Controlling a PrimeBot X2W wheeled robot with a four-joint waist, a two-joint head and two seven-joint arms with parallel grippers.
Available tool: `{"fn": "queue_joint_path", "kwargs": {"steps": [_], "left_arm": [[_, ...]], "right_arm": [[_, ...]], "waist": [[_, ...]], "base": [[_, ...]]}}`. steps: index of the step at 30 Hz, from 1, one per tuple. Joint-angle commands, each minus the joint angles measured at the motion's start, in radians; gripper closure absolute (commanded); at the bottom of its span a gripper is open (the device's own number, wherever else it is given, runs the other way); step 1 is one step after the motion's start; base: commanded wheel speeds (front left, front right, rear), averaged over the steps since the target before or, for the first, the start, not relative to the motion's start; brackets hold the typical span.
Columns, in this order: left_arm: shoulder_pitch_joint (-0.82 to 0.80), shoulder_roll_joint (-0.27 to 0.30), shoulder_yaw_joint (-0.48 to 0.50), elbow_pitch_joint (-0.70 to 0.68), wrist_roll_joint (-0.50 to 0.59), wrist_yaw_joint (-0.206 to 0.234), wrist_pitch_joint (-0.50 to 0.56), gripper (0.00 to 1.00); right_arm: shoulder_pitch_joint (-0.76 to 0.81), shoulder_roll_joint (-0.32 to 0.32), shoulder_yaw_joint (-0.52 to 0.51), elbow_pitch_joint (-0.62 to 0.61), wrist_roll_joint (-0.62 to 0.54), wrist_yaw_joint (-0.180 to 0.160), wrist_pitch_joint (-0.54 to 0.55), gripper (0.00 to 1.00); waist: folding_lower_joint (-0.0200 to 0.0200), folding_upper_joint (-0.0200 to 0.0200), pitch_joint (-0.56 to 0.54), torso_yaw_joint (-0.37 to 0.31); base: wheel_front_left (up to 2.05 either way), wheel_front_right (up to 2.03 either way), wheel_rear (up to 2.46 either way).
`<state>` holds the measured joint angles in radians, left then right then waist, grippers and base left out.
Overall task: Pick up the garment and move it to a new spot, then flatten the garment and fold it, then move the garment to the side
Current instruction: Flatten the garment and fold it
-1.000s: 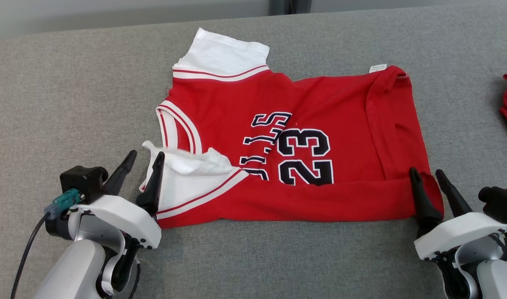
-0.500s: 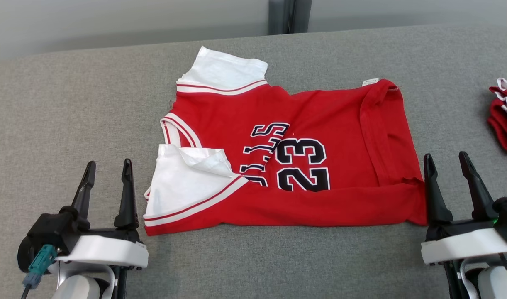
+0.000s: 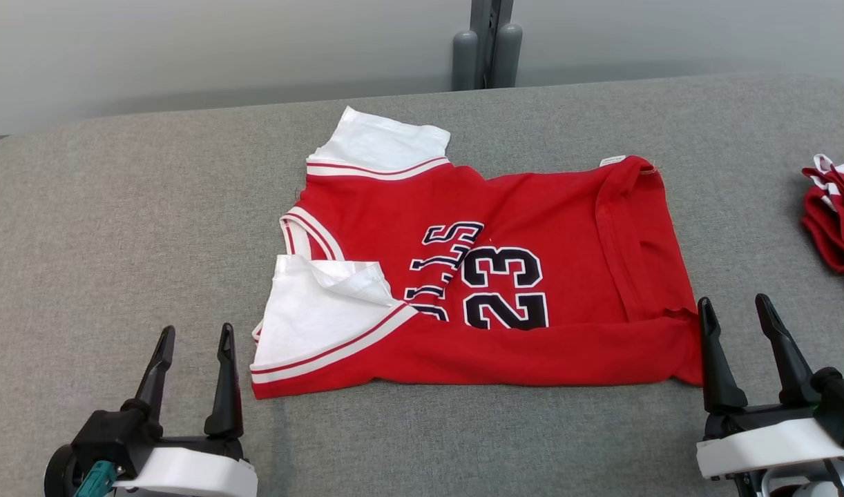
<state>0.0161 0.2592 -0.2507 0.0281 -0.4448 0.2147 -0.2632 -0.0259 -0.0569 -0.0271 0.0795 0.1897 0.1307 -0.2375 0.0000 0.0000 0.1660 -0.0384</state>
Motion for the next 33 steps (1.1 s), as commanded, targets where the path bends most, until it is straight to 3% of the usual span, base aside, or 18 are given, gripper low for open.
{"fn": "queue_joint_path", "kwargs": {"steps": [1, 17, 33], "left_arm": [[0.000, 0.000, 0.000, 0.006, 0.007, -0.006, -0.001, 0.00], [-0.053, -0.004, -0.032, 0.125, -0.049, -0.078, 0.043, 0.00], [-0.174, -0.056, -0.075, 0.393, -0.176, -0.224, 0.152, 0.00]], "right_arm": [[0.009, -0.001, -0.005, -0.006, -0.001, 0.000, -0.001, 0.00], [0.003, 0.003, -0.052, 0.090, 0.006, 0.000, 0.000, 0.00], [-0.128, -0.009, -0.003, 0.378, 0.041, 0.000, 0.005, 0.00]], "waist": [[0.0000, 0.0000, 0.000, 0.000], [0.0000, 0.0000, 0.036, -0.008], [0.0000, 0.0000, 0.106, -0.008]], "base": [[0.00, 0.00, 0.00], [0.00, 0.00, 0.00], [0.00, 0.00, 0.00]]}}
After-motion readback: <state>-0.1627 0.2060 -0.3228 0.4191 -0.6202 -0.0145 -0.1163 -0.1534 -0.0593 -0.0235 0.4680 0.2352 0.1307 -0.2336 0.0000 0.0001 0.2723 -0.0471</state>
